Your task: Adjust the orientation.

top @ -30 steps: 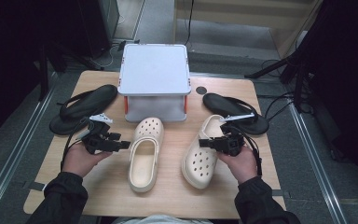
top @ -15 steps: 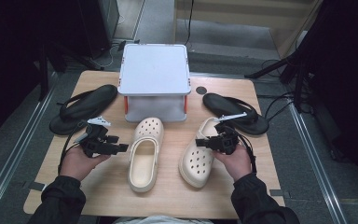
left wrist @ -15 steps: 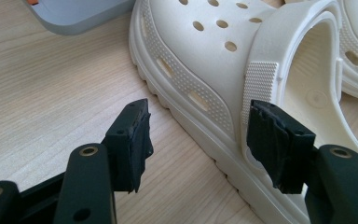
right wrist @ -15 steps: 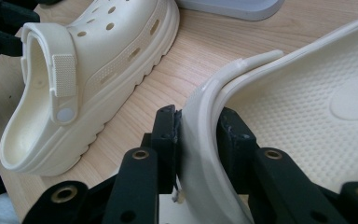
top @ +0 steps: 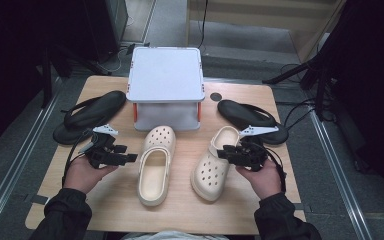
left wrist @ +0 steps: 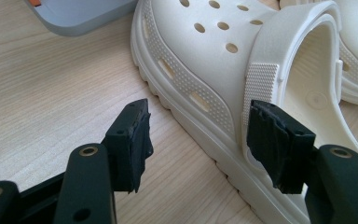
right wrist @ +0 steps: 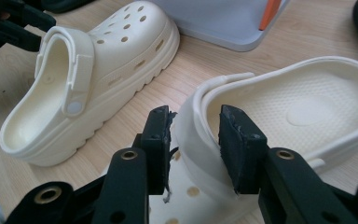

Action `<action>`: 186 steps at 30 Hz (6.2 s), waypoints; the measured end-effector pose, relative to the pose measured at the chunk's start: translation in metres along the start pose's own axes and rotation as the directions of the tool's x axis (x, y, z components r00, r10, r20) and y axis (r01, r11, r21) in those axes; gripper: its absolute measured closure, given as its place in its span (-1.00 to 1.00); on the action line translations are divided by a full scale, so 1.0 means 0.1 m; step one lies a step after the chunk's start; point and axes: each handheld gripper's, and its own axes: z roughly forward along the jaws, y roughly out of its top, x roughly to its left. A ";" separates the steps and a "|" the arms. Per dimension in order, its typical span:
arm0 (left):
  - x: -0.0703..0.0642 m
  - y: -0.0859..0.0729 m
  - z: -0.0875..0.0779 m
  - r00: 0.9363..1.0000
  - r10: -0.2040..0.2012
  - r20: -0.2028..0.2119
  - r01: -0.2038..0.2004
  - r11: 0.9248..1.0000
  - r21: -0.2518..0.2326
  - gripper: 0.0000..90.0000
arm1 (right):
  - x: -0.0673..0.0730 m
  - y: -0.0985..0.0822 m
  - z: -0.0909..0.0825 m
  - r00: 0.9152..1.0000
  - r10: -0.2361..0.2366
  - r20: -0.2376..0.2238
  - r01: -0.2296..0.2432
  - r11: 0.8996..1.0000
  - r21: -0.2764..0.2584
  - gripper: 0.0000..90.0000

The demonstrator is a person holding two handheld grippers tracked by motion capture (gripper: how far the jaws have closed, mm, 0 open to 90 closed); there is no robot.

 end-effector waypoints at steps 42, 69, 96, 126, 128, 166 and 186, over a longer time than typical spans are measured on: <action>0.02 0.18 0.09 1.000 0.018 0.020 -0.017 1.000 -0.021 -0.11 | 0.28 -0.65 0.08 0.993 -0.094 -0.069 0.106 0.974 0.198 1.00; 0.04 0.05 -0.01 1.000 -0.003 -0.006 0.003 0.999 -0.038 -0.09 | 0.47 -0.45 0.47 0.991 -0.110 -0.075 0.120 0.984 0.133 1.00; 0.03 -0.06 -0.06 0.999 -0.023 -0.022 0.023 0.999 -0.038 -0.09 | -0.52 0.03 0.17 0.998 -0.006 0.064 0.005 1.000 0.021 1.00; 0.02 -0.06 -0.09 1.000 -0.019 -0.023 0.018 0.998 -0.056 -0.09 | -0.71 -0.10 0.42 0.995 -0.003 0.103 -0.015 0.985 0.173 1.00; 0.02 -0.05 -0.08 1.000 -0.019 -0.020 0.018 0.998 -0.058 -0.09 | -0.69 -0.12 0.40 0.995 -0.003 0.104 -0.016 0.984 0.176 1.00; 0.01 0.21 0.11 0.999 0.025 0.035 -0.023 0.999 -0.039 -0.09 | -0.07 -0.61 0.10 0.999 -0.011 0.048 0.000 0.977 0.213 0.95; 0.01 0.07 0.02 1.000 0.001 0.012 0.000 0.999 -0.043 -0.09 | -0.26 -0.31 0.01 0.997 -0.038 0.068 0.038 0.999 0.004 0.29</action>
